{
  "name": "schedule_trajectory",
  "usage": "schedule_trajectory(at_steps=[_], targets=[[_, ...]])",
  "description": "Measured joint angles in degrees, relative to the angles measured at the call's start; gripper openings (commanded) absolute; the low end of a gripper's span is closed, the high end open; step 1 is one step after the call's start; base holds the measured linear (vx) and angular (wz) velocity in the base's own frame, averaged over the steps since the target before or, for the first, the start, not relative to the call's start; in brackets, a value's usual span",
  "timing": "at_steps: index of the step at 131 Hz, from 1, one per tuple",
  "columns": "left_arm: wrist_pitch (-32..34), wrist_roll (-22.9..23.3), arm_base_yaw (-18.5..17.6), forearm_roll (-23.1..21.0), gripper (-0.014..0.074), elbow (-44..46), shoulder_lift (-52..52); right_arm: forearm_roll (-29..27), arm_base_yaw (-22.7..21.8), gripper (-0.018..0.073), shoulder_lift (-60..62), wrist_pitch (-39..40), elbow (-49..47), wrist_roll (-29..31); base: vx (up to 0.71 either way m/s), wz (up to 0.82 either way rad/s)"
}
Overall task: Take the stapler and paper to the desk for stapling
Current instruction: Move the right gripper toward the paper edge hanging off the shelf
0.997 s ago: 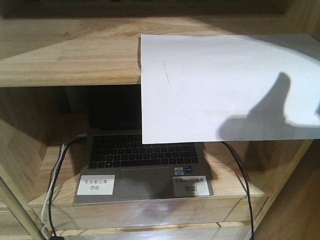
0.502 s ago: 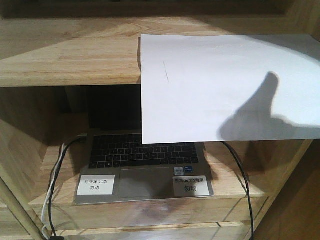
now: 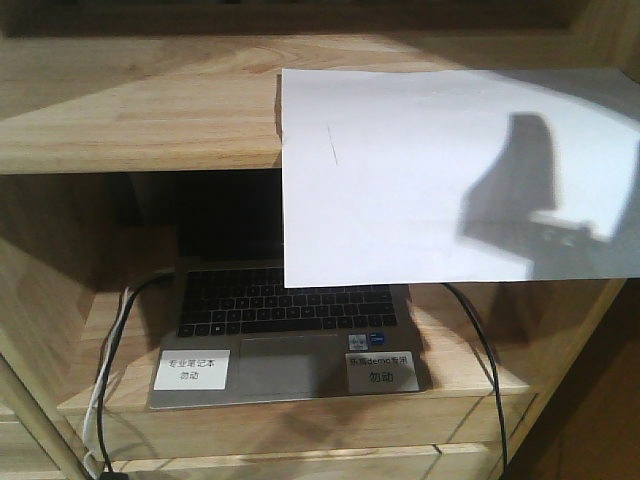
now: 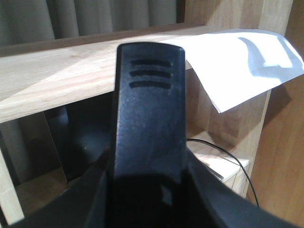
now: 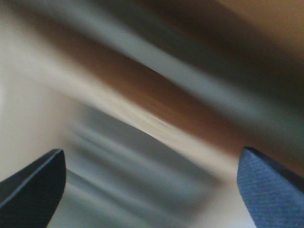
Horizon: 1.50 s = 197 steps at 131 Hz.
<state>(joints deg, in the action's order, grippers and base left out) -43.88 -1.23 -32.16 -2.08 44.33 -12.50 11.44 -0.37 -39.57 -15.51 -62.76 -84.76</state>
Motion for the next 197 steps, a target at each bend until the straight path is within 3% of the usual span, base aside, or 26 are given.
schedule_trajectory(at_steps=[16,32,44,88,118,132,178,197], targets=[[0.0,0.0,0.0,0.0,-0.0006,0.0,0.0,1.4,0.0,0.0685,0.1,15.5,5.3,-11.1,0.00,0.00],[0.0,0.0,0.0,0.0,-0.0006,0.0,0.0,1.8,0.0,0.0681,0.1,29.0,10.8,-14.0,0.00,0.00],[0.0,0.0,0.0,0.0,-0.0006,0.0,0.0,2.2,0.0,0.0677,1.2,33.4,14.4,-14.5,0.00,0.00],[0.0,0.0,0.0,0.0,-0.0006,0.0,0.0,3.9,0.0,0.0667,14.3,34.9,30.1,-14.4,0.00,0.00],[0.0,0.0,0.0,0.0,-0.0006,0.0,0.0,3.9,0.7,0.0659,24.0,30.3,39.4,-14.4,0.00,0.00],[0.0,0.0,0.0,0.0,-0.0006,0.0,0.0,3.7,4.5,0.0654,26.4,27.6,41.9,-14.4,0.00,0.00],[0.0,0.0,0.0,0.0,-0.0006,0.0,0.0,2.4,23.6,0.0629,27.2,26.1,51.5,-14.4,0.00,0.00],[0.0,0.0,0.0,0.0,-0.0006,0.0,0.0,-0.7,26.5,0.0610,27.1,26.6,55.5,-14.3,0.00,0.00]])
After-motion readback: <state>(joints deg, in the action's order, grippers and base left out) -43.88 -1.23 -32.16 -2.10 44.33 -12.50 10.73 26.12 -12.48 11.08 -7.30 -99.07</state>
